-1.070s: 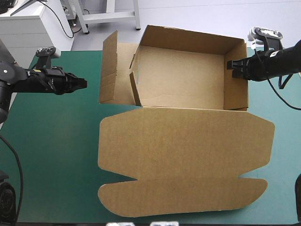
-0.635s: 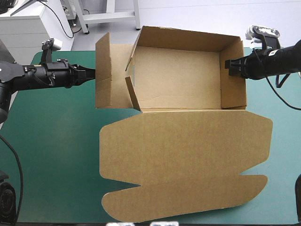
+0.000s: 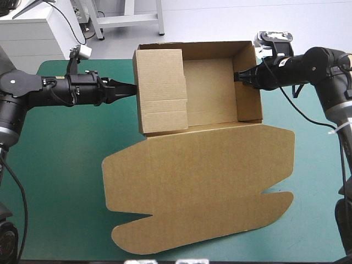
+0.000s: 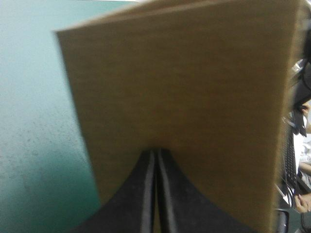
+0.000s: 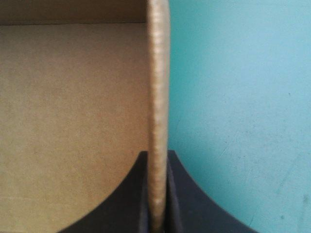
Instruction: Fold the box
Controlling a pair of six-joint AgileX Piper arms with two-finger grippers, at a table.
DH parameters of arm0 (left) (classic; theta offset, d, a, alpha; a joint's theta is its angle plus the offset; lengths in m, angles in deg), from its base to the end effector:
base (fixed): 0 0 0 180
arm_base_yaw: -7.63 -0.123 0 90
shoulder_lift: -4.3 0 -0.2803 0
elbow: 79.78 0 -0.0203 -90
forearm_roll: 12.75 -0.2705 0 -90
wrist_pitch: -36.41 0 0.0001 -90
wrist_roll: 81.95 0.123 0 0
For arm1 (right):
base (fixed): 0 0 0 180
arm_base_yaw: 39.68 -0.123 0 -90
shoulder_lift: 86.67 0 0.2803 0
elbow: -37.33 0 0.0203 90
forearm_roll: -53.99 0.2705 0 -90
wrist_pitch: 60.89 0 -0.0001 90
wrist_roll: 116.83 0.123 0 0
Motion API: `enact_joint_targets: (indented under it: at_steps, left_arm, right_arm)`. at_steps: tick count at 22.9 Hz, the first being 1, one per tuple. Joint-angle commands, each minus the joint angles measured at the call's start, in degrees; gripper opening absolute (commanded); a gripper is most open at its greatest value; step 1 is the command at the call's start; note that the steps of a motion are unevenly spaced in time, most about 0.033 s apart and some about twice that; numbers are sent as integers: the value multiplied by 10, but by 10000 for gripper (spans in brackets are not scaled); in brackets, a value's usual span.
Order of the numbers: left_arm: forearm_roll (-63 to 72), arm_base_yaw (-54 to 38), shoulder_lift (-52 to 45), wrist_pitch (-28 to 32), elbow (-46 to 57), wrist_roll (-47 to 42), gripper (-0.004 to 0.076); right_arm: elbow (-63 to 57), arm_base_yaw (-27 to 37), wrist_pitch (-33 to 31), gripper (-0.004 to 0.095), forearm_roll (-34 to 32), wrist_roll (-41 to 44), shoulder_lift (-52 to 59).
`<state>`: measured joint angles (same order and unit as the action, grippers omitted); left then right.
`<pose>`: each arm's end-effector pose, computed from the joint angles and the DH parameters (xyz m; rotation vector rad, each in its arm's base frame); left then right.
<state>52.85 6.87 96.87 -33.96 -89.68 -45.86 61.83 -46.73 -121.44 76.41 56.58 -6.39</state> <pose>0.3266 -0.1012 0.4154 0.4978 2.0570 -1.1598 0.3794 0.0881 0.4075 -0.2138 2.3243 0.4988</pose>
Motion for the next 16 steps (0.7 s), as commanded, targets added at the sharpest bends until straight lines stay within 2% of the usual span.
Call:
enact_joint_targets:
  at_steps: [1, 7, 10, 14, 16]
  left_arm:
    - [42, 20, -34, -35, -12, -6, -8]
    - [-20, 20, -34, -29, -12, -13, -8]
    - [-83, 20, -34, -27, -12, -67, 9]
    - [-97, 20, -34, -27, -12, -91, 169]
    - [-99, 20, -34, -28, -12, -91, 289]
  right_arm:
    - [4, -1, 46, -15, 17, 17, 15]
    - [-66, -1, 94, -15, 53, 16, 15]
    - [-87, -1, 106, -15, 56, 14, 15]
    - [-87, -1, 112, -15, 76, 4, 15]
    - [-87, -8, 114, -15, 72, 0, 15]
